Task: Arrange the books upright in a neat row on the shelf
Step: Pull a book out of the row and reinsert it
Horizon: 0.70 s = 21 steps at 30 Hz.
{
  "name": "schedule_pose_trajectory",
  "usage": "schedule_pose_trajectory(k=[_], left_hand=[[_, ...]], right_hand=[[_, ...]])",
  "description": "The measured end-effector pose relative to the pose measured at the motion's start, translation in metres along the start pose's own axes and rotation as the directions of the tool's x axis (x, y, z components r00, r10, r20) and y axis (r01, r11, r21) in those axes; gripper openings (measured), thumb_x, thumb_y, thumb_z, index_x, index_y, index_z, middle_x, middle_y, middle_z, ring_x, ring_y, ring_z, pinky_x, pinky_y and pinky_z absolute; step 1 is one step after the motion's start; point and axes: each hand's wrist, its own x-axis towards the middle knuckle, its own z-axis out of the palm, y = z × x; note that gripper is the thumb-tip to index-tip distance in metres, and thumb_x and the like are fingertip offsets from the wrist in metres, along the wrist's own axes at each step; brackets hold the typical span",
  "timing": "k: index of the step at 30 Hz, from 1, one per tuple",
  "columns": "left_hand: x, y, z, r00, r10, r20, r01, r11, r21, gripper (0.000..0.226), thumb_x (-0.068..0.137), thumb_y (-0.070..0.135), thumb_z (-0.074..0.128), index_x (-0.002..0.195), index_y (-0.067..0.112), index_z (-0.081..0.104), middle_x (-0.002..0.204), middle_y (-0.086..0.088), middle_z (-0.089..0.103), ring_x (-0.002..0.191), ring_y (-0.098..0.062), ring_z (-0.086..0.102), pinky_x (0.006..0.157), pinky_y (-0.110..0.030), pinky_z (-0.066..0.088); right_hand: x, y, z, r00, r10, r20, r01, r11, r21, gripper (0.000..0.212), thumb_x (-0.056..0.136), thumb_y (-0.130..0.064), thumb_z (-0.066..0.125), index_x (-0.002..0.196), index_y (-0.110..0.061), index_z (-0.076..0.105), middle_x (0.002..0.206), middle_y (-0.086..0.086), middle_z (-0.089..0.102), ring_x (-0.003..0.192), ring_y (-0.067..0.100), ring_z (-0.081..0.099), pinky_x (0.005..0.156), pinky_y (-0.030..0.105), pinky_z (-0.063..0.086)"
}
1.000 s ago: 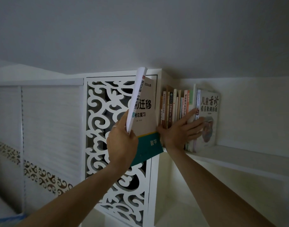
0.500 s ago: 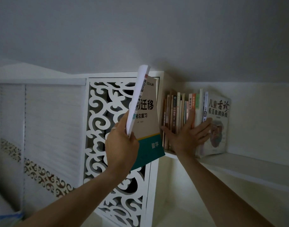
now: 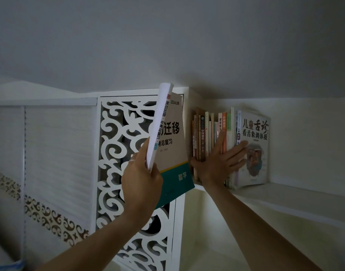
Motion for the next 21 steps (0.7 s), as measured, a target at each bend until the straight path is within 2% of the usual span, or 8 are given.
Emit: schedule_pose_trajectory(k=[6, 9, 13, 16, 19, 21], left_hand=[[-0.004, 0.017, 0.015, 0.997, 0.073, 0.032, -0.075, 0.995, 0.066, 0.072, 0.092, 0.004, 0.060, 0.149, 0.043, 0.041, 0.115, 0.004, 0.065, 0.099, -0.016, 0.065, 0.069, -0.041, 0.065], [-0.002, 0.023, 0.025, 0.997, 0.058, 0.051, -0.062, 0.994, 0.087, 0.071, 0.093, 0.008, 0.061, 0.148, 0.046, 0.039, 0.114, 0.003, 0.063, 0.096, -0.018, 0.066, 0.065, -0.040, 0.064], [0.006, 0.018, 0.034, 0.999, 0.004, 0.051, -0.012, 0.988, 0.154, 0.062, 0.094, 0.020, 0.062, 0.147, 0.043, 0.039, 0.111, 0.002, 0.060, 0.093, -0.021, 0.064, 0.069, -0.045, 0.062], [0.008, 0.027, 0.037, 0.996, 0.043, 0.079, -0.059, 0.973, 0.224, 0.058, 0.094, 0.024, 0.064, 0.143, 0.042, 0.039, 0.111, 0.003, 0.055, 0.086, -0.019, 0.059, 0.071, -0.041, 0.059], [0.019, 0.039, 0.045, 0.994, 0.018, 0.104, -0.047, 0.959, 0.281, 0.054, 0.088, 0.011, 0.059, 0.136, 0.033, 0.050, 0.104, 0.001, 0.055, 0.084, -0.019, 0.054, 0.068, -0.037, 0.051], [0.033, 0.050, 0.051, 0.991, -0.007, 0.132, -0.033, 0.953, 0.302, 0.045, 0.083, 0.005, 0.056, 0.124, 0.025, 0.057, 0.097, 0.000, 0.055, 0.083, -0.022, 0.056, 0.065, -0.034, 0.046]], right_hand=[[0.006, 0.018, -0.009, 0.999, 0.003, -0.040, -0.004, 1.000, -0.023, 0.143, 0.052, -0.076, 0.078, 0.161, -0.031, -0.002, 0.162, 0.031, -0.011, 0.149, 0.052, -0.006, 0.115, 0.071, 0.010], [0.009, 0.027, -0.015, 0.999, 0.000, -0.051, -0.001, 1.000, -0.022, 0.146, 0.050, -0.072, 0.082, 0.161, -0.030, -0.003, 0.161, 0.032, -0.012, 0.149, 0.052, -0.008, 0.115, 0.071, 0.010], [0.012, 0.033, -0.021, 0.999, -0.004, -0.044, 0.003, 1.000, -0.012, 0.151, 0.047, -0.067, 0.087, 0.160, -0.030, -0.005, 0.161, 0.032, -0.014, 0.148, 0.052, -0.010, 0.115, 0.071, 0.009], [0.011, 0.034, -0.022, 0.999, -0.020, -0.037, 0.020, 1.000, -0.009, 0.150, 0.048, -0.068, 0.087, 0.160, -0.030, -0.005, 0.161, 0.032, -0.014, 0.148, 0.052, -0.010, 0.115, 0.071, 0.009], [0.011, 0.036, -0.022, 0.999, -0.026, -0.044, 0.025, 0.999, -0.026, 0.146, 0.050, -0.071, 0.083, 0.161, -0.029, -0.003, 0.161, 0.032, -0.010, 0.149, 0.052, -0.006, 0.115, 0.070, 0.012], [0.012, 0.036, -0.021, 0.998, -0.023, -0.058, 0.020, 0.999, -0.043, 0.144, 0.051, -0.075, 0.079, 0.161, -0.029, -0.001, 0.161, 0.032, -0.007, 0.149, 0.052, -0.002, 0.115, 0.069, 0.013]])
